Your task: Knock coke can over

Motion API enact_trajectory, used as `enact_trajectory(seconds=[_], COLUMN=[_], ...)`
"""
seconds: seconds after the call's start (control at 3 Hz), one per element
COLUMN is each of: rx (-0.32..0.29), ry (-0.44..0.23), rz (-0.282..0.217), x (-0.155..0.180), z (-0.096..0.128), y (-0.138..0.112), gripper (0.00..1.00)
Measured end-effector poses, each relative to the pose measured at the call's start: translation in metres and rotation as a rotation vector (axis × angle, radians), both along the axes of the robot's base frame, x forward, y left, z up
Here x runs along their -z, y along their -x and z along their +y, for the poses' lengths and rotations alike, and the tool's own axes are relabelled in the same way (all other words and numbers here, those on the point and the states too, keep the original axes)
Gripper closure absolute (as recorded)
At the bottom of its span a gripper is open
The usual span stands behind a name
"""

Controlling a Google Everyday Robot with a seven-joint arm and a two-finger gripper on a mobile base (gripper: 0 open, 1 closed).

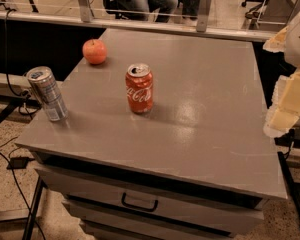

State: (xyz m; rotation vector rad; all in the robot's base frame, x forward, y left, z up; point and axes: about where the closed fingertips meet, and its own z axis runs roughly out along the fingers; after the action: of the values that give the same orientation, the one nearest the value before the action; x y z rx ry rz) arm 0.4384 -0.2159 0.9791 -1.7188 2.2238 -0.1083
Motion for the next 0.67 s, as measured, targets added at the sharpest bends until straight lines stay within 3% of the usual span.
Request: enact_trajectory(seconds=[0.33,0.67], rx=[0.0,-0.022], ry=[0.0,-0.045], rz=[0.0,-0.028], x=[0.0,-0.002], z=[0.0,0.012], y=[0.0,-0.02], gripper=[0.0,0.0])
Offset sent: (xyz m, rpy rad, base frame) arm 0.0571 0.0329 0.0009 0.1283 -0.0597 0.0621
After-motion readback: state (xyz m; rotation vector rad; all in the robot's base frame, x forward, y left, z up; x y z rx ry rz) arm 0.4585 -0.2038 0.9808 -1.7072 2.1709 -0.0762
